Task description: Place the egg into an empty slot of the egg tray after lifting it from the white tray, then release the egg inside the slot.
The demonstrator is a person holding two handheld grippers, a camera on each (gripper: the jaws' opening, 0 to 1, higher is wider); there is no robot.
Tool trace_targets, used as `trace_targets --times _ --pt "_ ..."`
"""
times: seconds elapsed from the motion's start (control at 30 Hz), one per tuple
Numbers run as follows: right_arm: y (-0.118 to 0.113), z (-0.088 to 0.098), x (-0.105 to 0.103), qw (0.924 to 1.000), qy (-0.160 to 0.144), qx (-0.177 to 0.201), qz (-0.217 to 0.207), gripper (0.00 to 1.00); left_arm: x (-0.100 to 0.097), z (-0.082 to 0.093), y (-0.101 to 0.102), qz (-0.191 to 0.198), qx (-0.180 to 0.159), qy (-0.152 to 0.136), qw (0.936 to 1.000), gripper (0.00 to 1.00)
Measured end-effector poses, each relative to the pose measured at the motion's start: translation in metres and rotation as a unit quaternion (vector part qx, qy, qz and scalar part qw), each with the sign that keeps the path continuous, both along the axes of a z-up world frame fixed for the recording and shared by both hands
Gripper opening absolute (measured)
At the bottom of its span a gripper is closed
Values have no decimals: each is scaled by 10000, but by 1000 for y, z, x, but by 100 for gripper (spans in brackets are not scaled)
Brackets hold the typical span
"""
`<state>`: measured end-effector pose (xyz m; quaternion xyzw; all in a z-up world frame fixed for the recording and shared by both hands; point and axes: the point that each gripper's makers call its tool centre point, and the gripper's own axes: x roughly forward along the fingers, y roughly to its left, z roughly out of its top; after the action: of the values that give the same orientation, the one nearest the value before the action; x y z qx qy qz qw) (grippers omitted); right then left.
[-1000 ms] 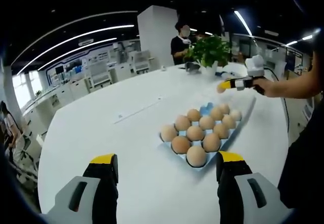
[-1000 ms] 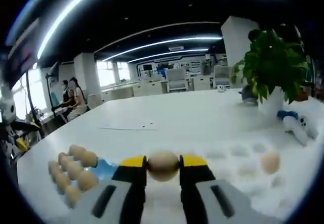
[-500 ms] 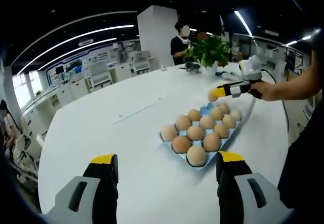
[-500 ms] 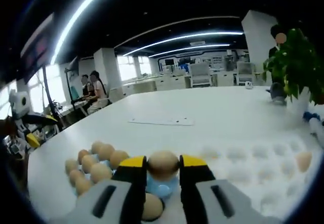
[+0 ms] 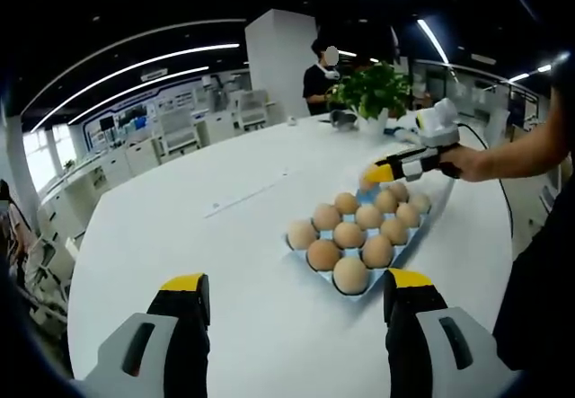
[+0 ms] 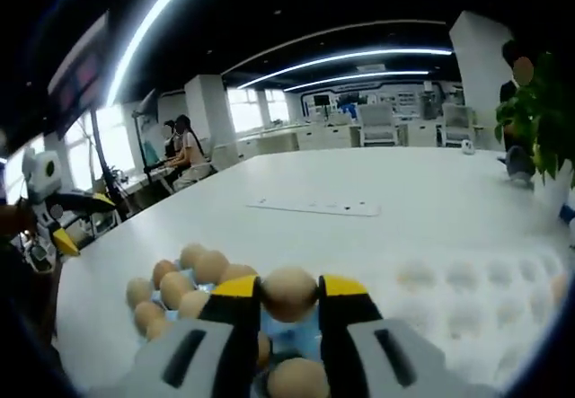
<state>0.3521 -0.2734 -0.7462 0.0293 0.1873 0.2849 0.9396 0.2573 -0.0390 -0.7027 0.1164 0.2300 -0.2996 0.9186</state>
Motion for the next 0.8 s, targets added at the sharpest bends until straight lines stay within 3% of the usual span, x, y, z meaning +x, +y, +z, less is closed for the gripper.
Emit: trace_targets --times 0.27,0.8 --pt "7 -2 4 9999 89 -29 130 25 -1 -1 1 16 -12 13 10000 80" --pt "12 -15 4 9980 579 -15 271 25 -3 -2 0 51 -27 23 10000 80"
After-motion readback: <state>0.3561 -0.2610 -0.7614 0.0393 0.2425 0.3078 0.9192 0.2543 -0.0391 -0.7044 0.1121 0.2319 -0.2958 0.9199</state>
